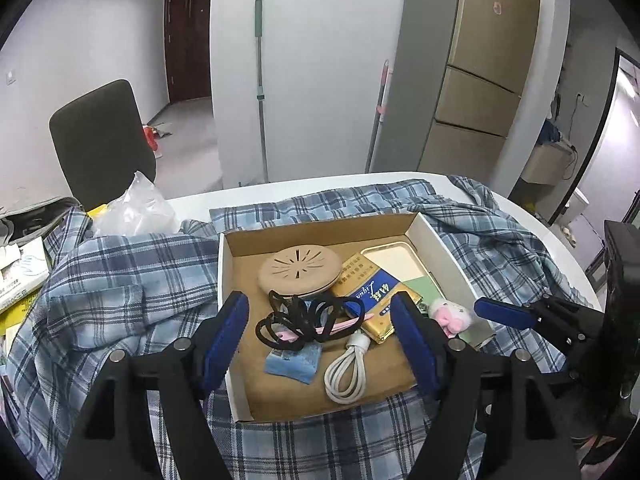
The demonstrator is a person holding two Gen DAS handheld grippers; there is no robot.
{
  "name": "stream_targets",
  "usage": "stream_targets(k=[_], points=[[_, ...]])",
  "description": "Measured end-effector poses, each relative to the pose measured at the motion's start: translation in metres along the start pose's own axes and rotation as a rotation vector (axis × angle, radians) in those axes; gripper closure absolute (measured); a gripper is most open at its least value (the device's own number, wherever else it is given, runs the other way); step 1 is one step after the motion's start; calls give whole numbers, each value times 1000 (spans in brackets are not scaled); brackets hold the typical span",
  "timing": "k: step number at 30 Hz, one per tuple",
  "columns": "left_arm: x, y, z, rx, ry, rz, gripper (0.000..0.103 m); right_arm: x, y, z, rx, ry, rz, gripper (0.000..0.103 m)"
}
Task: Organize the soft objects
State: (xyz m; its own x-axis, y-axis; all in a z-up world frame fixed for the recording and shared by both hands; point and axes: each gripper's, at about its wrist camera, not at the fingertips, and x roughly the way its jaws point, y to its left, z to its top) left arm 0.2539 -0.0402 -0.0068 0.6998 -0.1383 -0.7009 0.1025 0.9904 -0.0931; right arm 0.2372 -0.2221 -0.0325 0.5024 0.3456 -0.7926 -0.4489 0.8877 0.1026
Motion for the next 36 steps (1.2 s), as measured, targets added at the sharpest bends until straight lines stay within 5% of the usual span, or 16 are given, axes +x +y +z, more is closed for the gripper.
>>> stream_targets(k=[8,12,20,22,28,36], points=[[-34,-2,4,-13,-95,-15,28,-31,-2,6,19,-96,-50,46],[-64,-3,2,-26,-194,5,28,-64,2,9,15,-205,-83,29],[-137,-12,-10,-5,-399,31,28,-124,10,1,56,-415,-104,19],[-155,-11,-16,-13,-454,34,28,-135,12,-3,61,-449,-100,9],[-191,-18,-32,22,-543,66,17,-163,18,-15,77,-505,-105,3],[-219,-25,-54,43,-602,95,8,-209,30,-37,79,-697,-163,0]])
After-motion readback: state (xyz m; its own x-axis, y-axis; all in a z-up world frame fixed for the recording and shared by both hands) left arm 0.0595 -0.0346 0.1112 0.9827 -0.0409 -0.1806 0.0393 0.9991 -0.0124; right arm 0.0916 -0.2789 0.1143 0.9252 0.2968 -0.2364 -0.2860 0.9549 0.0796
